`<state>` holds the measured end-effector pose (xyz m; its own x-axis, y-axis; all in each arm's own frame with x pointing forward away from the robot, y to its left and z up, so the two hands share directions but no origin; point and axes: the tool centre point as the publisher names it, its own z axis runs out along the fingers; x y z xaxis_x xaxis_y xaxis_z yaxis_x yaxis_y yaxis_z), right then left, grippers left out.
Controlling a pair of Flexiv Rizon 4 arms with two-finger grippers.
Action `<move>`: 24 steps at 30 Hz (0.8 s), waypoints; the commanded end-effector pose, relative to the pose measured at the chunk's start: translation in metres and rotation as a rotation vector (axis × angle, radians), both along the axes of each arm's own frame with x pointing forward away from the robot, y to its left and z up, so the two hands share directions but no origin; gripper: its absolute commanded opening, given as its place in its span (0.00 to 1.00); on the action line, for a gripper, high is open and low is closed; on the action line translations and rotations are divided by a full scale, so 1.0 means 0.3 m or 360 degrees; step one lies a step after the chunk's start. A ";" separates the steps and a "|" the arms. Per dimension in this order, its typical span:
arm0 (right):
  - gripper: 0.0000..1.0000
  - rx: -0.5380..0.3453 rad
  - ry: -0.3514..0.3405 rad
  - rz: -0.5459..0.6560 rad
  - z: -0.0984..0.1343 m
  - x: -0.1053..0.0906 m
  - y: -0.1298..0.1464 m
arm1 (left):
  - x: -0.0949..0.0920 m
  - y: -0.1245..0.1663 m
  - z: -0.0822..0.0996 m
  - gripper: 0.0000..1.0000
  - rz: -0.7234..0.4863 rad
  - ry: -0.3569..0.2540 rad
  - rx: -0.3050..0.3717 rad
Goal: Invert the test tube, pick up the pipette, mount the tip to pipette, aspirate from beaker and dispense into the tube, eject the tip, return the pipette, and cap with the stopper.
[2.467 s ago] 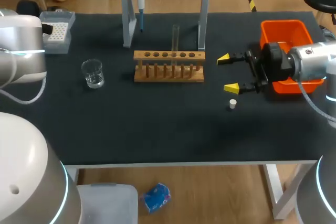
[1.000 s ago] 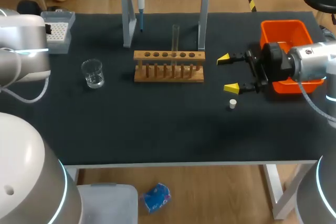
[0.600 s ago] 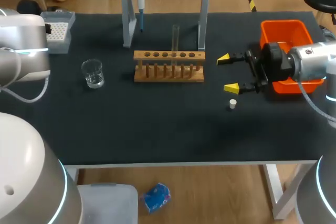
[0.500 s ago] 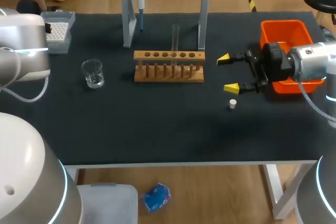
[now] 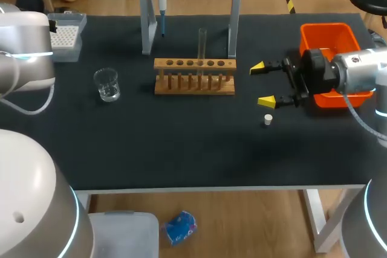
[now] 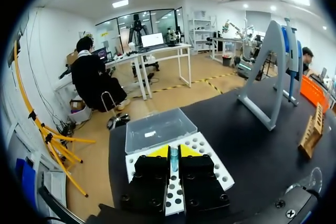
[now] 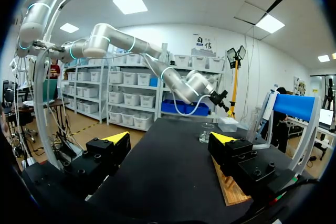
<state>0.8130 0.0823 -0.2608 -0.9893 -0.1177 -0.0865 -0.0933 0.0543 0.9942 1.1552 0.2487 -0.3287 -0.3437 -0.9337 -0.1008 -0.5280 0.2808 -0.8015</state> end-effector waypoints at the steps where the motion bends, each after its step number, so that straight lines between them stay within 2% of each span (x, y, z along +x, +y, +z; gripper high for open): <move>1: 1.00 -0.0001 -0.0001 0.0000 -0.001 -0.002 -0.001 | -0.034 -0.007 0.049 0.00 0.0003 -0.0022 0.0010; 8: 1.00 -0.0001 -0.0001 0.0000 -0.001 -0.002 -0.001 | -0.058 -0.030 0.135 0.00 -0.0006 -0.0074 0.0035; 14: 1.00 -0.0001 -0.0001 0.0000 -0.001 -0.002 -0.001 | -0.114 -0.079 0.230 0.00 -0.0081 -0.0115 -0.0008; 19: 1.00 -0.0001 -0.0001 0.0000 -0.001 -0.002 -0.001 | -0.216 -0.174 0.328 0.00 -0.0340 -0.0108 -0.0076; 20: 1.00 -0.0001 -0.0001 0.0000 -0.001 -0.002 -0.001 | -0.239 -0.196 0.346 0.00 -0.0377 -0.0112 -0.0027; 21: 1.00 -0.0001 -0.0001 0.0000 -0.001 -0.002 -0.001 | -0.269 -0.225 0.367 0.00 -0.0460 -0.0096 -0.0049; 23: 1.00 -0.0001 -0.0001 0.0000 -0.001 -0.002 -0.001 | -0.324 -0.276 0.398 0.00 -0.0570 -0.0091 -0.0021; 24: 1.00 -0.0001 -0.0001 0.0000 -0.001 -0.002 -0.001 | -0.354 -0.302 0.414 0.00 -0.0657 -0.0080 -0.0052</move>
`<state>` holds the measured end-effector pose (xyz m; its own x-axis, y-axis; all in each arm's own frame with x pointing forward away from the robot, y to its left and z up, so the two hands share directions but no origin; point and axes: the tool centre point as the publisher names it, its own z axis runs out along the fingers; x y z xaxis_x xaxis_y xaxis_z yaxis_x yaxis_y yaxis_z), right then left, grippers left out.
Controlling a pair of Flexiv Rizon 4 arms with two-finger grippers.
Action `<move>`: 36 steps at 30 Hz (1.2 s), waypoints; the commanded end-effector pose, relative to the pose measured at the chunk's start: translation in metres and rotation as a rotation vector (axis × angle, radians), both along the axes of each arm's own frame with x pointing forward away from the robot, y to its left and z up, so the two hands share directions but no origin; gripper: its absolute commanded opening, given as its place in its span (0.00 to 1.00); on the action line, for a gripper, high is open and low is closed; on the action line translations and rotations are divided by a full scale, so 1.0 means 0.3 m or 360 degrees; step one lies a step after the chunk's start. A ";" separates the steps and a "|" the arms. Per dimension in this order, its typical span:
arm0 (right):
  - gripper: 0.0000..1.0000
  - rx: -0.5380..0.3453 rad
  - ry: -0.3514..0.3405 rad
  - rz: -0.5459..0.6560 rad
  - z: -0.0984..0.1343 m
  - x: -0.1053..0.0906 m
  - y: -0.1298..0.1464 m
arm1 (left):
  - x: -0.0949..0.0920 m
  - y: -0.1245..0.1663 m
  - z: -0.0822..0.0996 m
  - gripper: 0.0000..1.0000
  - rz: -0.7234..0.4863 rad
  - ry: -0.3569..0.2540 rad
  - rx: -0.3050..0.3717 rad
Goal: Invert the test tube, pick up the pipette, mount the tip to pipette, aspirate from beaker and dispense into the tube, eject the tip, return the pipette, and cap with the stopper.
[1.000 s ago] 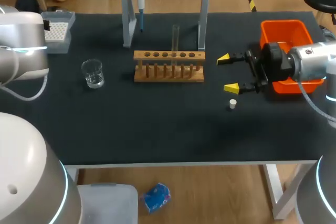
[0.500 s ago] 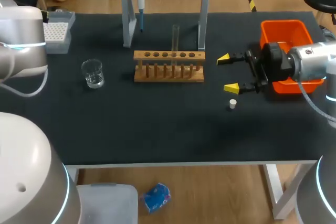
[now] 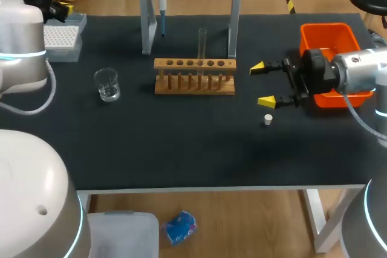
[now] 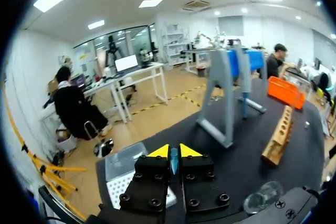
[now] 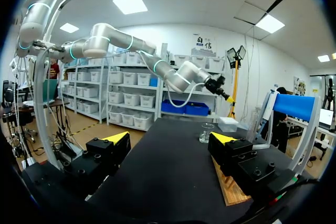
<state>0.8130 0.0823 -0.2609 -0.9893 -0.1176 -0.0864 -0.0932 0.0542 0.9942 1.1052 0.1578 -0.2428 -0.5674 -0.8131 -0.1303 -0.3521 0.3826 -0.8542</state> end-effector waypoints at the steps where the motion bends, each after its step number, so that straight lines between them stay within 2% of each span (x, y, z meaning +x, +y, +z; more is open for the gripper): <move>1: 1.00 -0.0001 -0.0001 0.0000 -0.001 -0.002 -0.001 | -0.221 -0.028 0.142 0.00 -0.0290 0.0082 0.0009; 5: 1.00 -0.0001 -0.0001 0.0000 -0.001 -0.002 -0.001 | -0.337 -0.132 0.174 0.00 -0.0494 0.0106 0.0055; 7: 1.00 -0.0001 -0.0001 0.0000 -0.001 -0.002 -0.001 | -0.400 -0.189 0.188 0.00 -0.0591 0.0122 0.0028; 9: 1.00 -0.0001 -0.0001 0.0000 -0.001 -0.002 -0.001 | -0.468 -0.244 0.195 0.00 -0.0672 0.0152 0.0080; 10: 1.00 -0.0001 -0.0001 0.0000 -0.001 -0.002 -0.001 | -0.499 -0.270 0.201 0.00 -0.0715 0.0166 0.0054; 13: 1.00 -0.0001 -0.0001 0.0000 -0.001 -0.002 -0.001 | -0.583 -0.344 0.210 0.00 -0.0791 0.0192 0.0089; 14: 1.00 -0.0001 -0.0001 0.0000 -0.001 -0.002 -0.001 | -0.608 -0.367 0.213 0.00 -0.0807 0.0198 0.0070; 16: 1.00 -0.0001 -0.0001 0.0000 -0.001 -0.002 -0.001 | -0.649 -0.408 0.216 0.00 -0.0803 0.0196 0.0115; 18: 1.00 -0.0001 -0.0001 0.0000 -0.001 -0.002 -0.001 | -0.689 -0.454 0.217 0.00 -0.0801 0.0204 0.0094; 19: 1.00 -0.0001 -0.0001 0.0000 -0.001 -0.002 -0.001 | -0.710 -0.477 0.212 0.00 -0.0804 0.0211 0.0120; 26: 1.00 -0.0001 -0.0001 0.0000 -0.001 -0.002 -0.001 | -0.788 -0.640 0.196 0.00 -0.0856 0.0225 0.0047; 30: 1.00 -0.0001 -0.0001 0.0000 -0.001 -0.002 -0.001 | -0.814 -0.757 0.171 0.00 -0.0982 0.0250 0.0028; 31: 1.00 -0.0001 -0.0001 0.0000 -0.001 -0.002 -0.001 | -0.817 -0.780 0.164 0.00 -0.0997 0.0239 0.0045; 33: 1.00 -0.0001 -0.0001 0.0000 -0.001 -0.002 -0.001 | -0.814 -0.818 0.162 0.00 -0.1025 0.0241 -0.0008; 36: 1.00 -0.0001 -0.0001 0.0000 -0.001 -0.002 -0.001 | -0.817 -0.857 0.154 0.00 -0.1068 0.0246 0.0014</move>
